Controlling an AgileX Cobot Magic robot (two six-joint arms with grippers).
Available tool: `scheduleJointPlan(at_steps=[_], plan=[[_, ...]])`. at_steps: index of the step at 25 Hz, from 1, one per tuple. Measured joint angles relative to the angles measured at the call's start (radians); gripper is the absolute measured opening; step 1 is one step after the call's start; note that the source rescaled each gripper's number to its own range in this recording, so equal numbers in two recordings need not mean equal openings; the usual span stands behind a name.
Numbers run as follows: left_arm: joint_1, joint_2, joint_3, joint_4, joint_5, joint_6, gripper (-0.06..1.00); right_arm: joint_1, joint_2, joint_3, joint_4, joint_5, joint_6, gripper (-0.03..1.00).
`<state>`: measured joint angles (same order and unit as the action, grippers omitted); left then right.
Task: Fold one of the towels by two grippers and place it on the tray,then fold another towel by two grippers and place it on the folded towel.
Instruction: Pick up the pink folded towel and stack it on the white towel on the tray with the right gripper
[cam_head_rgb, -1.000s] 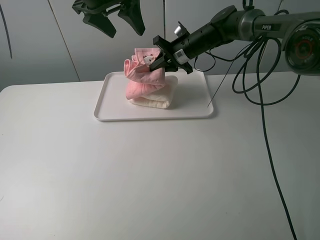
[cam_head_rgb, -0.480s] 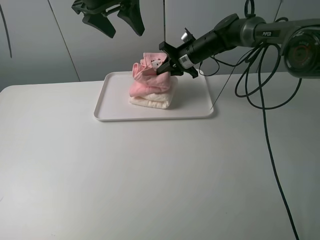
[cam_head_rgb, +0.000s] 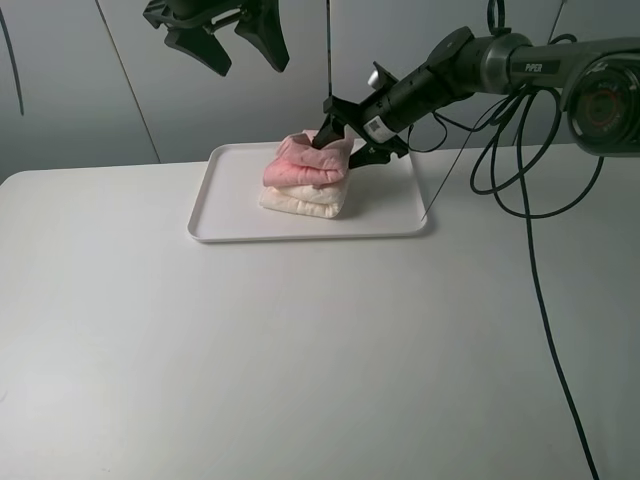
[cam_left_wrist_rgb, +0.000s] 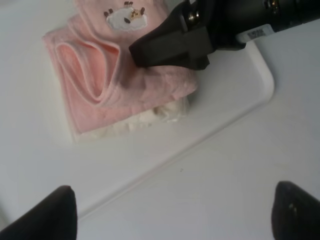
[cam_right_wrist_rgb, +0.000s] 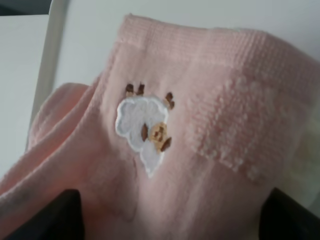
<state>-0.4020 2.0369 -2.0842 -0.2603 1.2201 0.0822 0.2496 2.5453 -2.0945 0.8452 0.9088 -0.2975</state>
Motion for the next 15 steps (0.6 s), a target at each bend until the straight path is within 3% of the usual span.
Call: scheduleJointPlan(at_steps=[6,9,15], plan=[[0.0,0.0,0.0,0.0,0.0,0.0,1.0,0.0,-0.004,0.0,-0.002,0.108,-0.007,0.92],[0.0,0.0,0.0,0.0,0.0,0.0,1.0,0.0,-0.04,0.0,-0.047,0.174,-0.019,0.93],[0.0,-0.014,0.0,0.043,0.0,0.0,1.0,0.0,-0.199,0.0,-0.32,0.199,0.023,0.93]])
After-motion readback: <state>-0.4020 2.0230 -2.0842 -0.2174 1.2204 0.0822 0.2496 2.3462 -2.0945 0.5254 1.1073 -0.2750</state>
